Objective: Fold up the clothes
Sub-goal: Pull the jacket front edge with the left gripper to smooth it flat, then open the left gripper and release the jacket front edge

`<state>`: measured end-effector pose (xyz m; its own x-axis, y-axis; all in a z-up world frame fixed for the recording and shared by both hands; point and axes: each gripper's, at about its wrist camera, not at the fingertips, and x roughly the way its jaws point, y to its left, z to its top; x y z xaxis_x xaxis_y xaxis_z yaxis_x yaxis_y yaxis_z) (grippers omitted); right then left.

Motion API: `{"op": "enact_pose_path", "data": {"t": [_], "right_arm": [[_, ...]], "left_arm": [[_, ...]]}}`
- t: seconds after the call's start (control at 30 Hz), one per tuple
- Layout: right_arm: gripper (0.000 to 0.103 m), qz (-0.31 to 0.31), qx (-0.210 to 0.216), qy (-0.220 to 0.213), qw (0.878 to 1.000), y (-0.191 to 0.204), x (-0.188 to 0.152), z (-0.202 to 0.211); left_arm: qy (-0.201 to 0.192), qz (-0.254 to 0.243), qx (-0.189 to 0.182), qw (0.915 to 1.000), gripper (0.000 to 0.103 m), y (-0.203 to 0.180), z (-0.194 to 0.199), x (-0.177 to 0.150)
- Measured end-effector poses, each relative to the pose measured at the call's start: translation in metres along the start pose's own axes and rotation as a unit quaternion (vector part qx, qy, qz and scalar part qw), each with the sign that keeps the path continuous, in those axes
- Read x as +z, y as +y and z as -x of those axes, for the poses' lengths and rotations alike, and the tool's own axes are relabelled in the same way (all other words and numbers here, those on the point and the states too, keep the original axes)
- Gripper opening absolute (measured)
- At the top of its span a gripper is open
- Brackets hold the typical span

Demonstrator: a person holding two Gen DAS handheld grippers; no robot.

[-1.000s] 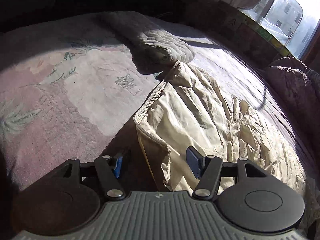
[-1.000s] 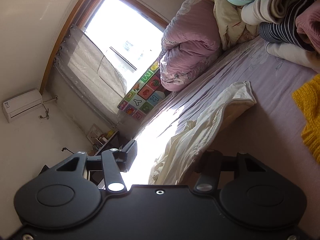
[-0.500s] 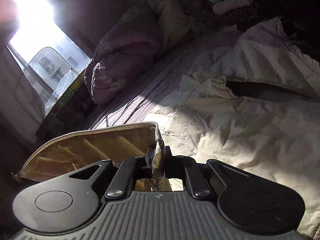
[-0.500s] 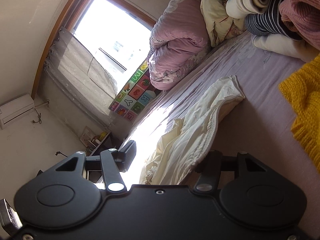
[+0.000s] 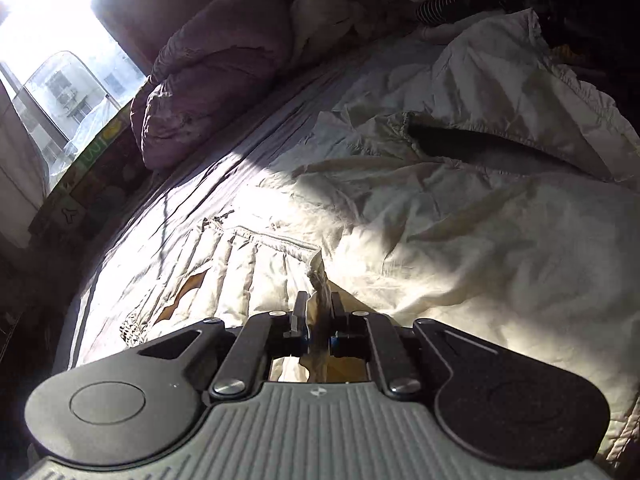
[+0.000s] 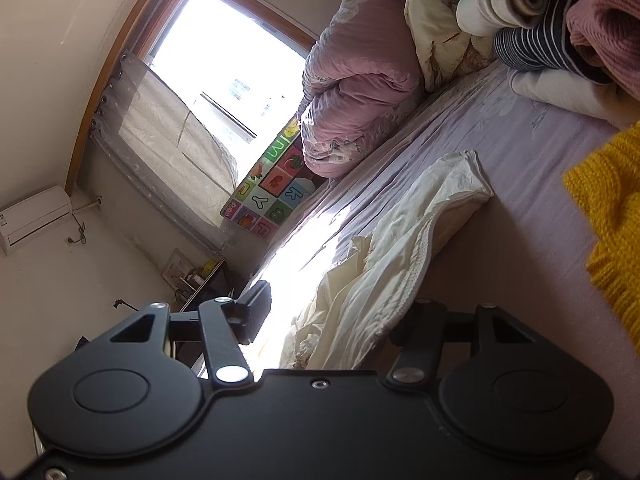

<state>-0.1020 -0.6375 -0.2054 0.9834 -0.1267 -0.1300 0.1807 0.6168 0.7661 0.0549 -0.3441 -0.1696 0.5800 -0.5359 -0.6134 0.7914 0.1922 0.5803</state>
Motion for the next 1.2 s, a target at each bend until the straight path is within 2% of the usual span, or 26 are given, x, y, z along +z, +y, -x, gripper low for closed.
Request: {"op": "enact_pose_path", "data": {"t": [0.03, 0.1, 0.2, 0.27, 0.33, 0.4, 0.47, 0.5, 0.57, 0.63, 0.67, 0.7, 0.73, 0.77, 0.8, 0.83, 0.87, 0.93, 0.97, 1.0, 1.03, 1.1, 1.13, 1.17, 1.2], "right_arm": [[0.058, -0.001, -0.001, 0.000, 1.000, -0.001, 0.000, 0.001], [0.058, -0.005, -0.005, 0.005, 1.000, -0.002, 0.001, 0.000], [0.062, -0.010, -0.005, 0.008, 1.000, -0.002, -0.001, -0.003], [0.074, -0.004, -0.007, 0.007, 1.000, 0.001, -0.003, -0.003], [0.074, 0.002, -0.009, 0.010, 1.000, 0.003, -0.004, -0.004], [0.075, 0.000, -0.008, 0.013, 1.000, 0.003, -0.005, -0.003], [0.078, 0.006, -0.013, 0.014, 1.000, 0.003, -0.004, -0.002], [0.080, 0.009, -0.017, 0.015, 1.000, 0.004, -0.004, -0.002], [0.090, 0.013, -0.023, 0.019, 0.999, 0.004, -0.002, -0.003], [0.098, 0.010, -0.020, 0.025, 0.999, 0.004, -0.002, -0.007], [0.103, 0.009, -0.019, 0.030, 0.999, 0.005, -0.002, -0.009], [0.103, 0.011, -0.020, 0.037, 0.999, 0.007, -0.002, -0.013], [0.103, 0.016, -0.023, 0.045, 0.999, 0.009, -0.004, -0.016], [0.103, 0.021, -0.026, 0.052, 0.998, 0.010, -0.005, -0.019], [0.103, 0.026, -0.032, 0.060, 0.997, 0.012, -0.006, -0.021], [0.103, 0.030, -0.041, 0.065, 0.997, 0.012, -0.007, -0.023], [0.103, 0.030, -0.046, 0.066, 0.996, 0.012, -0.008, -0.023], [0.103, 0.019, -0.048, 0.058, 0.997, 0.006, -0.008, -0.019], [0.103, 0.014, -0.053, 0.051, 0.997, 0.004, -0.007, -0.016], [0.103, 0.001, -0.060, 0.040, 0.997, -0.001, -0.006, -0.011], [0.102, -0.013, -0.065, 0.030, 0.997, -0.006, -0.006, -0.007], [0.094, -0.046, -0.067, 0.005, 0.997, -0.018, -0.005, 0.003], [0.080, -0.051, -0.067, 0.005, 0.996, -0.021, -0.005, 0.004], [0.065, -0.054, -0.068, 0.009, 0.996, -0.024, -0.005, 0.003], [0.058, -0.059, -0.063, 0.015, 0.996, -0.026, -0.007, 0.002]], "left_arm": [[0.008, -0.016, -0.002, 0.9998, 0.009, -0.006, 0.002, -0.004], [0.030, -0.021, 0.016, 0.9992, 0.009, -0.012, -0.001, -0.017], [0.023, 0.054, 0.013, 0.9982, 0.011, -0.002, -0.003, -0.027], [0.021, 0.077, 0.030, 0.9963, 0.019, 0.004, -0.010, -0.029], [0.025, 0.108, 0.049, 0.9927, 0.019, 0.013, -0.021, -0.033], [0.029, 0.121, 0.046, 0.9912, 0.019, 0.022, -0.028, -0.032], [0.039, 0.109, 0.046, 0.9922, 0.020, 0.024, -0.028, -0.029], [0.049, 0.099, 0.064, 0.9918, 0.020, 0.024, -0.028, -0.029], [0.061, 0.090, 0.081, 0.9908, 0.019, 0.024, -0.030, -0.032], [0.056, 0.097, 0.074, 0.9909, 0.020, 0.026, -0.030, -0.034], [0.047, 0.113, 0.054, 0.9910, 0.020, 0.029, -0.027, -0.034], [0.036, 0.132, 0.030, 0.9901, 0.022, 0.033, -0.022, -0.034], [0.026, 0.151, 0.005, 0.9882, 0.036, 0.037, -0.018, -0.034], [0.014, 0.180, -0.026, 0.9833, 0.058, 0.043, -0.011, -0.035], [0.001, 0.212, -0.059, 0.9756, 0.066, 0.050, -0.004, -0.036], [-0.012, 0.235, -0.077, 0.9690, 0.068, 0.055, 0.006, -0.038], [-0.020, 0.245, -0.080, 0.9660, 0.068, 0.056, 0.014, -0.040], [-0.040, 0.268, -0.061, 0.9605, 0.068, 0.059, 0.036, -0.046], [-0.057, 0.298, -0.051, 0.9515, 0.068, 0.063, 0.045, -0.054], [-0.077, 0.334, -0.040, 0.9387, 0.068, 0.068, 0.056, -0.064], [-0.093, 0.376, -0.033, 0.9212, 0.068, 0.072, 0.061, -0.076], [-0.088, 0.420, -0.017, 0.9029, 0.068, 0.083, 0.055, -0.096], [-0.073, 0.422, -0.002, 0.9034, 0.068, 0.086, 0.051, -0.101], [-0.043, 0.409, 0.036, 0.9109, 0.068, 0.085, 0.046, -0.104], [-0.029, 0.413, 0.064, 0.9080, 0.068, 0.087, 0.045, -0.111]]}}
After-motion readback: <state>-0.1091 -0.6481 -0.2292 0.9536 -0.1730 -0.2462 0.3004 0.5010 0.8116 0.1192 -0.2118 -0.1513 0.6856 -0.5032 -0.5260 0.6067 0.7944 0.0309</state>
